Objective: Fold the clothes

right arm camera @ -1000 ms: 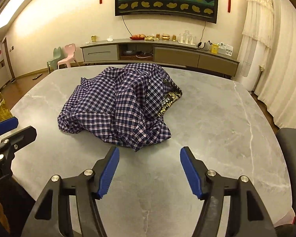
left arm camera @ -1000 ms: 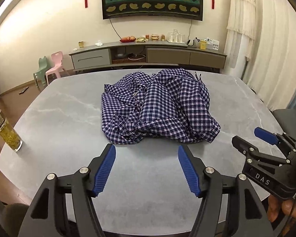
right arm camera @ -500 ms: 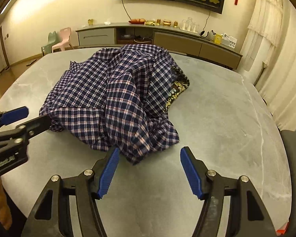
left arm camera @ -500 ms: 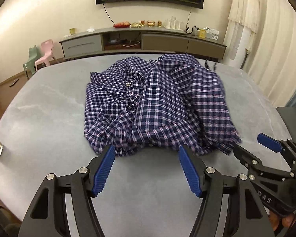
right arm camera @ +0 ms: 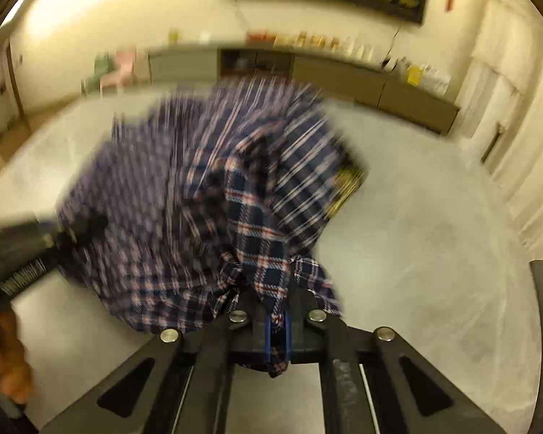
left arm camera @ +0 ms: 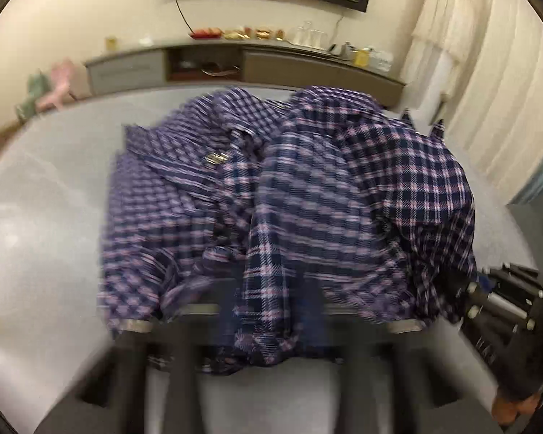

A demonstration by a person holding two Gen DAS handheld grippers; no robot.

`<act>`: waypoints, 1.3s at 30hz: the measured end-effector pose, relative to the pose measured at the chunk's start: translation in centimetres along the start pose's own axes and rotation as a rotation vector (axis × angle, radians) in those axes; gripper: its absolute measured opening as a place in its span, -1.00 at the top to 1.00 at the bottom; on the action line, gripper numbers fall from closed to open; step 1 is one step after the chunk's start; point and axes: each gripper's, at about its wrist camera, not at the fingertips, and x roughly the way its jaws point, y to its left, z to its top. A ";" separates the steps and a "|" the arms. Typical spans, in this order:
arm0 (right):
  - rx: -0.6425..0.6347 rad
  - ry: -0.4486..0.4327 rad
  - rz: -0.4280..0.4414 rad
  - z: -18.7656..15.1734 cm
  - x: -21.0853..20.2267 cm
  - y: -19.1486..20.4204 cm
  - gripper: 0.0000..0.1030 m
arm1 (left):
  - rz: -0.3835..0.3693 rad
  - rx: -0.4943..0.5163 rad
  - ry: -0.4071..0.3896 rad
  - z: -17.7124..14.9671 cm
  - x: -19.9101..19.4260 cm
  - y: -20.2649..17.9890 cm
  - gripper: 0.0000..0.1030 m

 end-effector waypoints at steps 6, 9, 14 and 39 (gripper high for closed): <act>0.124 -0.247 -0.039 1.4 -12.0 -7.4 0.91 | -0.374 0.112 -0.238 0.9 -10.6 -2.7 0.86; 0.164 -0.097 -0.124 -1.0 -8.8 -10.5 0.91 | -0.383 0.156 -0.121 -0.3 -8.6 -4.1 0.70; 0.304 0.079 -0.137 -6.8 -4.4 -14.1 0.90 | -0.252 0.096 0.046 -3.1 -3.9 -3.5 0.44; 0.133 0.003 0.570 0.2 -8.9 -9.0 0.39 | -0.139 0.557 -0.233 -4.2 -2.5 -20.4 -0.14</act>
